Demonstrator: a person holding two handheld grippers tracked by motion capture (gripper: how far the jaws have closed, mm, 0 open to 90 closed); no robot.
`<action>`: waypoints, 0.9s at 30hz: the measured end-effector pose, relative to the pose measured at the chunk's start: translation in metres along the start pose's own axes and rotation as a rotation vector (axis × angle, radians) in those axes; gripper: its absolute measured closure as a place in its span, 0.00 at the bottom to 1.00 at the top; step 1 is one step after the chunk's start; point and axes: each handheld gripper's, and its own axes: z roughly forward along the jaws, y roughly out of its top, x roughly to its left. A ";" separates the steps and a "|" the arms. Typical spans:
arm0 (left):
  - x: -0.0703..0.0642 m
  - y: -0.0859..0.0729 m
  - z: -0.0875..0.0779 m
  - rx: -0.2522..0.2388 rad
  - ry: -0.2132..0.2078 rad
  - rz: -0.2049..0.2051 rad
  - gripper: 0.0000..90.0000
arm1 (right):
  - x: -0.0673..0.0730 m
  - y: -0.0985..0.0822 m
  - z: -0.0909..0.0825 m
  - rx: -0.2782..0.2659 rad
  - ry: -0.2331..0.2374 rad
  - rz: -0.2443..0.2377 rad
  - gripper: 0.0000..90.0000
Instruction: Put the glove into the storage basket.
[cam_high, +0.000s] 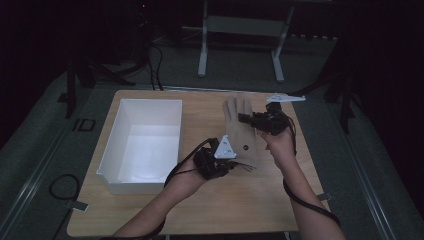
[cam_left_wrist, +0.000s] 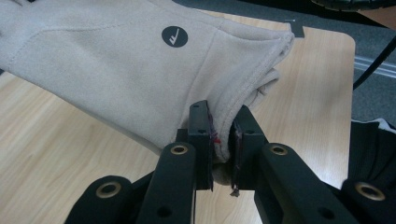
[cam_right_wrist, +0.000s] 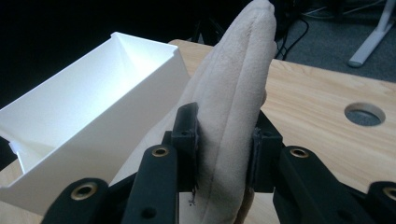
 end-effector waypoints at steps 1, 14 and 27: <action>0.001 0.000 -0.002 0.001 0.002 0.000 0.91 | 0.003 0.003 0.002 0.000 0.005 -0.003 0.77; 0.015 -0.014 -0.039 -0.001 0.041 -0.030 0.91 | 0.029 0.027 0.025 -0.002 0.058 -0.025 0.77; 0.029 -0.033 -0.081 -0.007 0.090 -0.075 0.91 | 0.064 0.050 0.055 0.000 0.108 -0.060 0.77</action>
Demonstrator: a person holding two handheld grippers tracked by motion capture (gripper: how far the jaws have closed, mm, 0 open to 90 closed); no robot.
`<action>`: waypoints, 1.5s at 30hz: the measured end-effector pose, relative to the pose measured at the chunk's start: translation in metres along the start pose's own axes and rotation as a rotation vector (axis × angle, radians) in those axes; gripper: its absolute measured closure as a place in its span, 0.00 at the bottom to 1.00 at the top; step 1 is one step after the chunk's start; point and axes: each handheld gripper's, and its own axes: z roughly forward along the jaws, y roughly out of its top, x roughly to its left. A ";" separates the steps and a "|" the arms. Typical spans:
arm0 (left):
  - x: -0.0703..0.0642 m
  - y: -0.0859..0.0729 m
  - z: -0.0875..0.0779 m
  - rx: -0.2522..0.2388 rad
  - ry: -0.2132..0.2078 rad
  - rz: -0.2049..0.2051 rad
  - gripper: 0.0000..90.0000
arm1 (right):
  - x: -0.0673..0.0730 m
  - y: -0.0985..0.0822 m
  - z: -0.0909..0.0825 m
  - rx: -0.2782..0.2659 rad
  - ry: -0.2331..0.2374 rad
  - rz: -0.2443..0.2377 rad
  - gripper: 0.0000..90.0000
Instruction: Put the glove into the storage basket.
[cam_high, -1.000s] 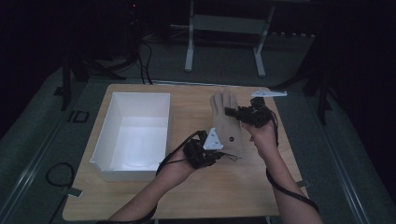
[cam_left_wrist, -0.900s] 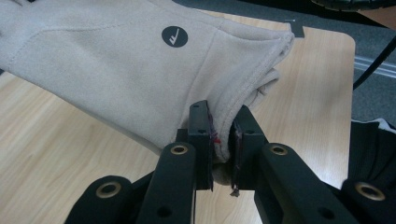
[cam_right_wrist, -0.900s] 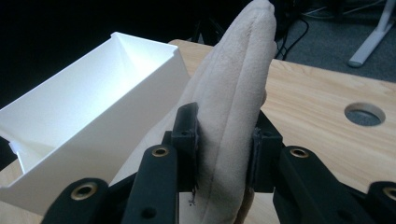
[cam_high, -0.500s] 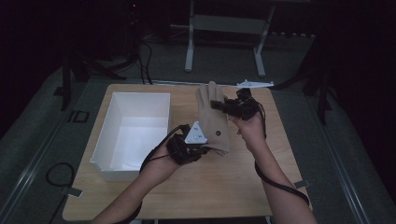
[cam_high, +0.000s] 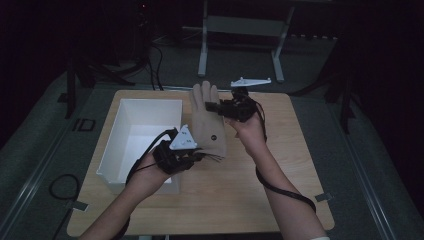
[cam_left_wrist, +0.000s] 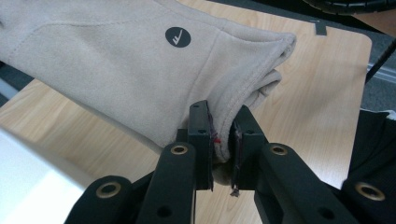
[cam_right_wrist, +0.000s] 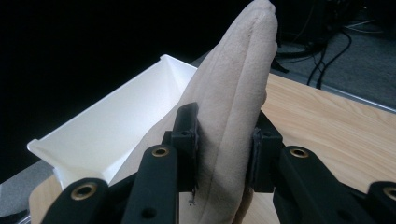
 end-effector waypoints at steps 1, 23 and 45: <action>0.001 -0.001 -0.002 0.004 0.004 -0.001 0.91 | 0.003 0.002 0.004 0.001 0.002 -0.005 0.77; 0.029 -0.058 -0.057 0.029 0.091 -0.096 0.91 | 0.057 0.023 0.077 0.041 0.079 -0.058 0.77; 0.042 -0.126 -0.045 0.093 0.120 -0.237 0.91 | 0.075 -0.003 0.151 0.151 0.118 -0.050 0.77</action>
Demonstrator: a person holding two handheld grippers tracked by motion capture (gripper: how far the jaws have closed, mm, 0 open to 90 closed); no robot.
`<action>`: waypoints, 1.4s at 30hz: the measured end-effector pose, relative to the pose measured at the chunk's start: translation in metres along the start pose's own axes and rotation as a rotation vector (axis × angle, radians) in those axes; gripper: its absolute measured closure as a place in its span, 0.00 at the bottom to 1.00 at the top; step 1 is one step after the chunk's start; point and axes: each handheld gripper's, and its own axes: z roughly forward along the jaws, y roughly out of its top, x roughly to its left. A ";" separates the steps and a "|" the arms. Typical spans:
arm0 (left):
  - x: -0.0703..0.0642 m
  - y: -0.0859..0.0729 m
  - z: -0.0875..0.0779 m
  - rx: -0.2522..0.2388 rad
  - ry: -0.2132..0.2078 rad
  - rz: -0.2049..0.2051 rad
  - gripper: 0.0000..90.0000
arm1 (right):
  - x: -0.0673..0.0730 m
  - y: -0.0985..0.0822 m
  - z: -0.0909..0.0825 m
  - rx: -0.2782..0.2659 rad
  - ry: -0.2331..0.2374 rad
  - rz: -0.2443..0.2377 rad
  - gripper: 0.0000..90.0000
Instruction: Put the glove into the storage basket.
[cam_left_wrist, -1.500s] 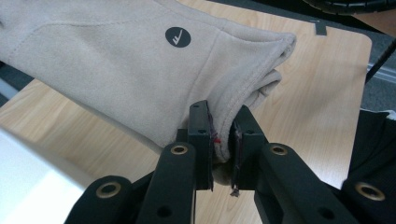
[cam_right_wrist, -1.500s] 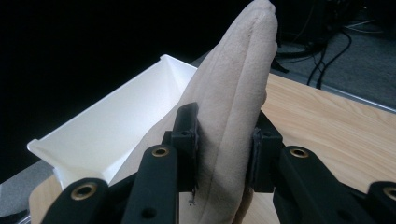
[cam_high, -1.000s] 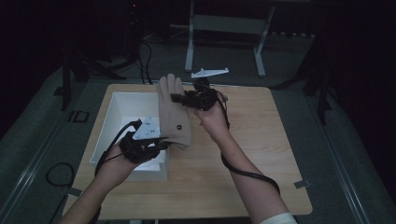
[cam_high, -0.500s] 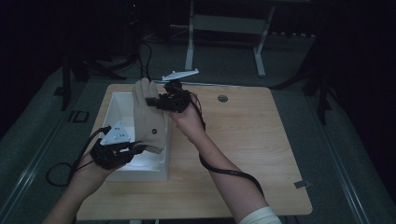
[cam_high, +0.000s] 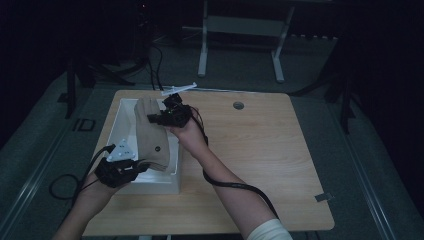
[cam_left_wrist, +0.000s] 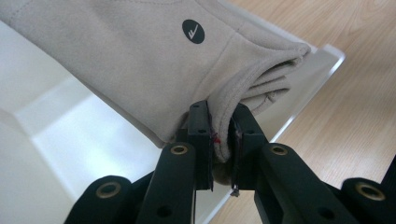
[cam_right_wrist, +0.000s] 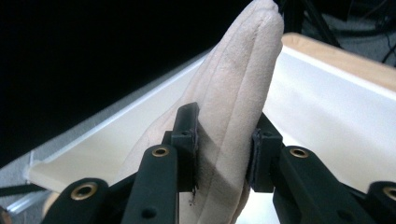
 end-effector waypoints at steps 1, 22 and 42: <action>0.001 -0.004 0.004 0.009 0.005 -0.010 0.91 | -0.001 -0.002 0.003 0.007 0.000 0.003 0.77; 0.015 -0.022 0.036 0.032 0.017 -0.071 0.90 | -0.015 -0.010 0.040 0.142 -0.049 -0.016 0.76; 0.007 -0.003 0.034 -0.041 0.047 -0.175 0.15 | -0.016 -0.006 0.014 0.109 -0.009 -0.029 0.24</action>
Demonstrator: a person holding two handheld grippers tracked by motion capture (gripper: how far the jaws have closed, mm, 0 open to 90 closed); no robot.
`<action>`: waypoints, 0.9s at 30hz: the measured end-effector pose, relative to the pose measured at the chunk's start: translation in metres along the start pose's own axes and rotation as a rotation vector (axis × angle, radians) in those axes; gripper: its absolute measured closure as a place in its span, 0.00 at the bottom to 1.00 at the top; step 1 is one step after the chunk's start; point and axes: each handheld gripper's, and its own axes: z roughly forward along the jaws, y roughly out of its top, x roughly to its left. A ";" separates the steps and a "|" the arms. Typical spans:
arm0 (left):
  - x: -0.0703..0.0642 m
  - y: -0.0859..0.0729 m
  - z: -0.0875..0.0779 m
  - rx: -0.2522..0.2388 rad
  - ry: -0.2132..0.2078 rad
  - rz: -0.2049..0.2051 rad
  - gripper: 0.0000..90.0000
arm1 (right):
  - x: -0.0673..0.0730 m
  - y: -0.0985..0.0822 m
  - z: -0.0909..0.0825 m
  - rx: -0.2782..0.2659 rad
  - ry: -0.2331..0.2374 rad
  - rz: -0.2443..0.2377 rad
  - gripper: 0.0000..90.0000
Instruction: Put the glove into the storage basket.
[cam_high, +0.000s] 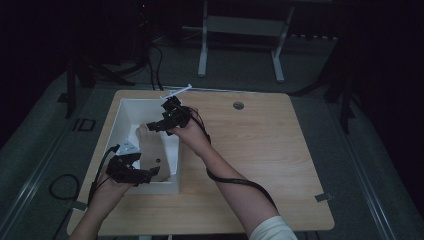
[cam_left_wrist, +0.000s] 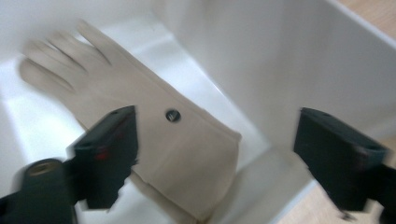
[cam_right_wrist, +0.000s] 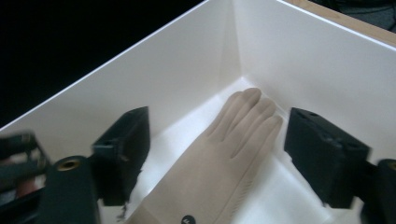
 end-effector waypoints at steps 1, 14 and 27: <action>-0.002 0.002 -0.001 -0.010 -0.010 -0.005 0.14 | 0.000 -0.001 -0.003 -0.006 0.010 -0.006 0.23; -0.020 0.029 -0.014 -0.136 -0.039 -0.065 0.04 | 0.002 -0.017 -0.055 -0.060 0.003 -0.063 0.19; -0.057 0.055 -0.009 -0.170 -0.094 -0.004 0.04 | -0.017 -0.051 -0.116 -0.108 -0.051 -0.064 0.19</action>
